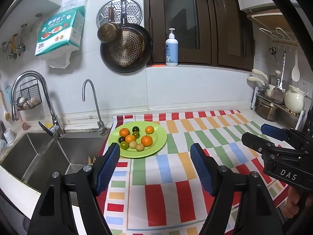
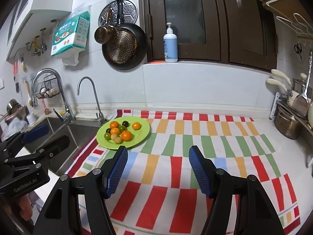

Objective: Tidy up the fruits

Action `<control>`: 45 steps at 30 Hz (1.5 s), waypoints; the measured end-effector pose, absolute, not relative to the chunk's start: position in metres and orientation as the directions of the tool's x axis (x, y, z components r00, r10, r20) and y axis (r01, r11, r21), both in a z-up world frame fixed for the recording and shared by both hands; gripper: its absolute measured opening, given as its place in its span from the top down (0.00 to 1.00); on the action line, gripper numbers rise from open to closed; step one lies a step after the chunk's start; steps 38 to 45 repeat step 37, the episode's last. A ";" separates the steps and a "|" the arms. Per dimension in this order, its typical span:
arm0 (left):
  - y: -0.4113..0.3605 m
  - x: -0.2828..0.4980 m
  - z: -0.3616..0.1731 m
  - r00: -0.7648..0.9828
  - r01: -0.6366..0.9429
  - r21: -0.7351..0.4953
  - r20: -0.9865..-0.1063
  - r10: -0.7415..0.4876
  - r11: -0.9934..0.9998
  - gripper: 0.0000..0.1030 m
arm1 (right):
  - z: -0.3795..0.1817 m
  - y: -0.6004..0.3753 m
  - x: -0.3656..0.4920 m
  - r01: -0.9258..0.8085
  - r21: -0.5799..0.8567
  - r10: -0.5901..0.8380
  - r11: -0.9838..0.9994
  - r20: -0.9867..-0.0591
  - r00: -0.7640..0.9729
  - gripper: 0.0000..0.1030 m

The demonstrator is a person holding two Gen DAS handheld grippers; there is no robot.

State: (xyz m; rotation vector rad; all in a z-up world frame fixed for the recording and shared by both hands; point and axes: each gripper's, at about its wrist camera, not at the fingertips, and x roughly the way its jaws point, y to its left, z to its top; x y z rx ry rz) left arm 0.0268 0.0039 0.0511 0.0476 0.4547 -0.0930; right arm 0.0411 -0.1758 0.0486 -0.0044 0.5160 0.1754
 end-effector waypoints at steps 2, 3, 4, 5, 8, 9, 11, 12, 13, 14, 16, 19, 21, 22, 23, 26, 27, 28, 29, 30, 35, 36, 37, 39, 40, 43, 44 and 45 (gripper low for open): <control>0.003 0.023 0.051 0.895 0.097 0.027 -0.439 -0.075 0.995 0.25 | 0.049 -0.178 0.037 -0.169 0.040 0.167 0.985 -0.489 0.856 0.36; 0.003 0.022 0.052 0.896 0.094 0.028 -0.438 -0.072 0.995 0.24 | 0.049 -0.179 0.036 -0.167 0.038 0.165 0.985 -0.489 0.857 0.36; 0.002 0.021 0.052 0.897 0.092 0.029 -0.437 -0.070 0.995 0.23 | 0.049 -0.180 0.035 -0.167 0.038 0.164 0.985 -0.488 0.857 0.36; 0.002 0.019 0.052 0.897 0.092 0.030 -0.437 -0.070 0.995 0.23 | 0.050 -0.180 0.033 -0.167 0.038 0.164 0.985 -0.488 0.858 0.36; 0.001 0.016 0.053 0.898 0.087 0.035 -0.435 -0.063 0.996 0.19 | 0.051 -0.182 0.030 -0.168 0.039 0.166 0.985 -0.486 0.858 0.36; 0.001 0.015 0.053 0.898 0.086 0.035 -0.435 -0.062 0.996 0.19 | 0.051 -0.182 0.029 -0.168 0.039 0.166 0.985 -0.485 0.858 0.36; 0.001 0.013 0.053 0.899 0.083 0.034 -0.435 -0.060 0.996 0.18 | 0.052 -0.182 0.028 -0.168 0.039 0.165 0.985 -0.484 0.859 0.36; 0.002 0.013 0.053 0.898 0.082 0.033 -0.435 -0.059 0.996 0.16 | 0.052 -0.182 0.027 -0.168 0.038 0.166 0.985 -0.484 0.860 0.36; 0.002 0.012 0.053 0.899 0.078 0.034 -0.434 -0.056 0.996 0.14 | 0.052 -0.182 0.026 -0.168 0.038 0.166 0.985 -0.483 0.860 0.36; 0.003 0.012 0.054 0.899 0.074 0.034 -0.434 -0.051 0.997 0.13 | 0.052 -0.182 0.026 -0.168 0.039 0.166 0.985 -0.483 0.860 0.36; 0.003 0.010 0.054 0.900 0.072 0.035 -0.433 -0.050 0.997 0.08 | 0.053 -0.182 0.024 -0.169 0.037 0.166 0.985 -0.482 0.861 0.36; 0.003 0.008 0.055 0.902 0.066 0.048 -0.431 -0.039 0.997 0.06 | 0.054 -0.182 0.022 -0.170 0.042 0.169 0.984 -0.480 0.861 0.36; 0.004 0.007 0.056 0.903 0.062 0.052 -0.427 -0.034 0.997 0.05 | 0.054 -0.182 0.022 -0.170 0.043 0.170 0.984 -0.479 0.861 0.36; 0.004 0.006 0.057 0.904 0.060 0.053 -0.426 -0.031 0.997 0.05 | 0.054 -0.182 0.021 -0.170 0.042 0.170 0.984 -0.480 0.861 0.36; 0.003 0.006 0.057 0.905 0.055 0.058 -0.425 -0.025 0.997 0.05 | 0.054 -0.182 0.022 -0.171 0.043 0.170 0.984 -0.480 0.860 0.36; 0.003 0.004 0.057 0.909 0.045 0.063 -0.417 -0.015 0.997 0.05 | 0.054 -0.182 0.021 -0.172 0.046 0.172 0.984 -0.482 0.859 0.36; 0.003 0.003 0.057 0.909 0.045 0.064 -0.417 -0.014 0.997 0.05 | 0.054 -0.182 0.020 -0.171 0.047 0.173 0.984 -0.482 0.859 0.36; 0.003 0.003 0.057 0.909 0.045 0.064 -0.416 -0.014 0.997 0.05 | 0.054 -0.181 0.019 -0.171 0.047 0.172 0.984 -0.482 0.859 0.36; 0.003 0.003 0.057 0.910 0.047 0.063 -0.415 -0.016 0.997 0.05 | 0.054 -0.182 0.020 -0.172 0.044 0.172 0.984 -0.482 0.859 0.36; 0.003 0.003 0.057 0.910 0.046 0.065 -0.415 -0.014 0.997 0.05 | 0.054 -0.182 0.019 -0.171 0.045 0.171 0.984 -0.482 0.859 0.36; 0.001 0.004 0.057 0.908 0.044 0.066 -0.418 -0.012 0.997 0.05 | 0.054 -0.182 0.018 -0.165 0.046 0.166 0.985 -0.483 0.860 0.36; 0.001 0.005 0.057 0.908 0.044 0.065 -0.419 -0.013 0.997 0.05 | 0.054 -0.182 0.018 -0.164 0.046 0.165 0.985 -0.484 0.859 0.36; 0.001 0.004 0.057 0.908 0.042 0.062 -0.419 -0.012 0.997 0.05 | 0.053 -0.183 0.018 -0.164 0.047 0.166 0.985 -0.485 0.858 0.36; 0.001 0.004 0.057 0.908 0.042 0.062 -0.419 -0.012 0.997 0.05 | 0.053 -0.183 0.018 -0.164 0.047 0.166 0.985 -0.485 0.858 0.36; 0.001 0.004 0.057 0.908 0.042 0.062 -0.419 -0.012 0.997 0.05 | 0.053 -0.183 0.018 -0.164 0.047 0.166 0.985 -0.485 0.858 0.36; 0.001 0.004 0.057 0.908 0.042 0.062 -0.419 -0.012 0.997 0.05 | 0.053 -0.183 0.018 -0.164 0.047 0.166 0.985 -0.485 0.858 0.36; 0.001 0.004 0.057 0.908 0.042 0.062 -0.419 -0.012 0.997 0.05 | 0.053 -0.183 0.018 -0.164 0.047 0.166 0.985 -0.485 0.858 0.36; 0.001 0.004 0.057 0.908 0.042 0.062 -0.419 -0.012 0.997 0.05 | 0.053 -0.183 0.018 -0.164 0.047 0.166 0.985 -0.485 0.858 0.36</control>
